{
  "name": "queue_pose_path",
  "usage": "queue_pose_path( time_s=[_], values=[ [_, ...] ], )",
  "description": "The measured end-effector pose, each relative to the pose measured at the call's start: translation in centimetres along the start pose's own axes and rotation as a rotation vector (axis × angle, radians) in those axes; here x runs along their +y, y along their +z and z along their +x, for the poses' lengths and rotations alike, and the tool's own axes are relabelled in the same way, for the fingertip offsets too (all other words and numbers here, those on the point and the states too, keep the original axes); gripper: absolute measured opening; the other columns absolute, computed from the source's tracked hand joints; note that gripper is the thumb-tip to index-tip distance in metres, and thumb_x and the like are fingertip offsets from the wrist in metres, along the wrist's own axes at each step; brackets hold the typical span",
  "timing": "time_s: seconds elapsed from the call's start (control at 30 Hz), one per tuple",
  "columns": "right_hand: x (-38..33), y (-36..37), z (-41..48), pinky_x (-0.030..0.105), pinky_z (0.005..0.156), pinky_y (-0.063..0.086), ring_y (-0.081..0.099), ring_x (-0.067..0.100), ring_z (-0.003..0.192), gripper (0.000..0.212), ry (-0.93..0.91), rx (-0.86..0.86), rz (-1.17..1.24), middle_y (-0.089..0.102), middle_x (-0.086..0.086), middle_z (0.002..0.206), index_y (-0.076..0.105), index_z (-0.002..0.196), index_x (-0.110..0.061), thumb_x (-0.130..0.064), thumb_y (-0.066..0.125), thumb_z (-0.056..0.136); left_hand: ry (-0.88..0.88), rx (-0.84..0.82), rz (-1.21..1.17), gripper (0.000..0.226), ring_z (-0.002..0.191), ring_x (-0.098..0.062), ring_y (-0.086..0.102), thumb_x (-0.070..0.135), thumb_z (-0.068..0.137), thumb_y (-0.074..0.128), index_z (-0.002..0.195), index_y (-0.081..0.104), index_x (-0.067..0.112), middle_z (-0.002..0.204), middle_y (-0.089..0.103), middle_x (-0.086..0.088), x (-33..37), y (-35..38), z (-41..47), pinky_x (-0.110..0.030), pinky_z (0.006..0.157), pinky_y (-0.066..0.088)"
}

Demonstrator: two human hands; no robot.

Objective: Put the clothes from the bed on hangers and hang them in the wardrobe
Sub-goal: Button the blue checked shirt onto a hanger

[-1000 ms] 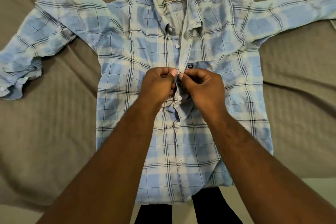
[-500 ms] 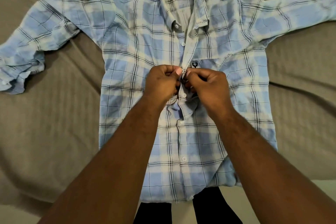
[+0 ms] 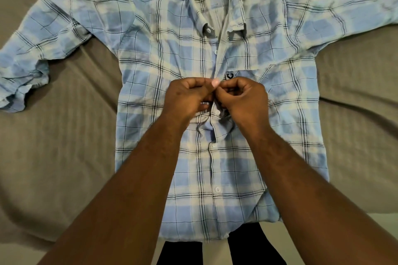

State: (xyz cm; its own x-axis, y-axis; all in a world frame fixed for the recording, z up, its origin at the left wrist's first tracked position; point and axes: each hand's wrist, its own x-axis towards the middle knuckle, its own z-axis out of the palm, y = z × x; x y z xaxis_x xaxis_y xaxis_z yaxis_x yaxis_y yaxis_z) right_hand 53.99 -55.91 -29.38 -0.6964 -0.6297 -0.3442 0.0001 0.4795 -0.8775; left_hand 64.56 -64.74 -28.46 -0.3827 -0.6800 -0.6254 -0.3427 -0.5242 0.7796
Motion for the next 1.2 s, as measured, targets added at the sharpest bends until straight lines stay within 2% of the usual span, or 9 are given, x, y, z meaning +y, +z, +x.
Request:
queue_pose_path(
  time_s=[0.3,0.47,0.57,0.67,0.73,0.83,0.93,1.0,1.2],
  values=[
    [-0.1,-0.1,-0.1,0.038,0.07,0.064,0.074,0.013,0.071,0.017,0.006,-0.021,-0.008,0.076,-0.005,0.076,0.078,0.09,-0.02,-0.033,0.085,0.081,0.069,0.172,0.077,0.008,0.057,-0.005,0.064,0.02,0.094,0.071,0.096,0.076,0.013,0.068,0.071,-0.002,-1.1,1.1,0.6,-0.019,0.054,0.051],
    [-0.6,-0.1,0.3,0.036,0.067,0.064,0.073,0.01,0.065,0.011,0.025,-0.034,-0.035,0.076,-0.005,0.072,0.08,0.089,-0.018,-0.027,0.082,0.085,0.079,0.205,0.13,0.009,0.055,-0.009,0.061,0.019,0.096,0.067,0.093,0.075,0.015,0.062,0.067,0.0,-1.6,1.3,1.1,-0.026,0.059,0.053],
    [-1.2,0.3,0.3,0.026,0.067,0.058,0.069,0.006,0.067,0.012,-0.12,-0.016,-0.27,0.073,-0.008,0.073,0.078,0.085,-0.016,-0.027,0.075,0.088,0.071,0.199,0.124,0.013,0.057,-0.011,0.064,0.016,0.098,0.065,0.095,0.075,0.008,0.068,0.07,-0.004,-1.5,1.4,1.1,-0.025,0.056,0.053],
    [-1.5,1.4,0.1,0.034,0.064,0.049,0.062,0.018,0.071,0.021,-0.386,0.012,-0.659,0.068,0.002,0.079,0.071,0.082,-0.012,-0.029,0.065,0.092,0.078,0.208,0.114,0.015,0.071,-0.027,0.073,0.017,0.098,0.065,0.097,0.076,0.007,0.08,0.075,-0.012,-1.7,1.3,1.3,-0.036,0.063,0.06],
    [-1.4,1.7,0.0,0.031,0.06,0.044,0.059,0.019,0.068,0.021,-0.437,0.052,-0.691,0.065,0.003,0.078,0.067,0.079,-0.011,-0.028,0.065,0.091,0.067,0.206,0.096,0.015,0.073,-0.03,0.073,0.017,0.097,0.065,0.097,0.076,0.007,0.081,0.075,-0.013,-1.8,1.3,1.4,-0.038,0.064,0.061],
    [-1.2,1.5,0.0,0.019,0.057,0.044,0.061,0.008,0.061,0.016,-0.222,0.053,-0.366,0.068,-0.005,0.069,0.071,0.076,-0.012,-0.025,0.072,0.085,0.049,0.182,0.068,0.014,0.058,-0.018,0.063,0.017,0.098,0.064,0.095,0.075,0.008,0.07,0.071,-0.007,-1.7,1.0,1.3,-0.03,0.057,0.055],
    [-1.7,1.1,0.4,0.028,0.052,0.049,0.062,0.017,0.051,0.01,0.247,-0.051,0.216,0.07,0.007,0.064,0.073,0.08,-0.002,-0.01,0.07,0.086,0.048,0.123,0.03,0.013,0.051,-0.011,0.05,0.016,0.1,0.061,0.094,0.071,0.01,0.057,0.057,-0.001,-1.6,0.4,1.1,-0.026,0.054,0.048],
    [-1.8,0.5,0.7,0.035,0.058,0.052,0.061,0.021,0.052,0.012,0.359,-0.117,0.291,0.069,0.012,0.064,0.072,0.085,0.004,-0.007,0.069,0.088,0.062,0.09,0.02,0.012,0.052,-0.011,0.05,0.017,0.101,0.06,0.094,0.069,0.013,0.057,0.056,0.0,-1.5,0.1,0.8,-0.024,0.054,0.048],
    [-2.1,-0.6,0.7,0.033,0.056,0.059,0.066,0.025,0.054,0.013,0.368,-0.17,0.229,0.071,0.017,0.069,0.07,0.088,0.006,-0.006,0.07,0.092,0.182,0.151,0.22,0.009,0.064,-0.006,0.062,0.03,0.098,0.064,0.099,0.065,0.022,0.077,0.068,0.007,-2.3,0.9,0.1,-0.028,0.067,0.055]
  ],
)
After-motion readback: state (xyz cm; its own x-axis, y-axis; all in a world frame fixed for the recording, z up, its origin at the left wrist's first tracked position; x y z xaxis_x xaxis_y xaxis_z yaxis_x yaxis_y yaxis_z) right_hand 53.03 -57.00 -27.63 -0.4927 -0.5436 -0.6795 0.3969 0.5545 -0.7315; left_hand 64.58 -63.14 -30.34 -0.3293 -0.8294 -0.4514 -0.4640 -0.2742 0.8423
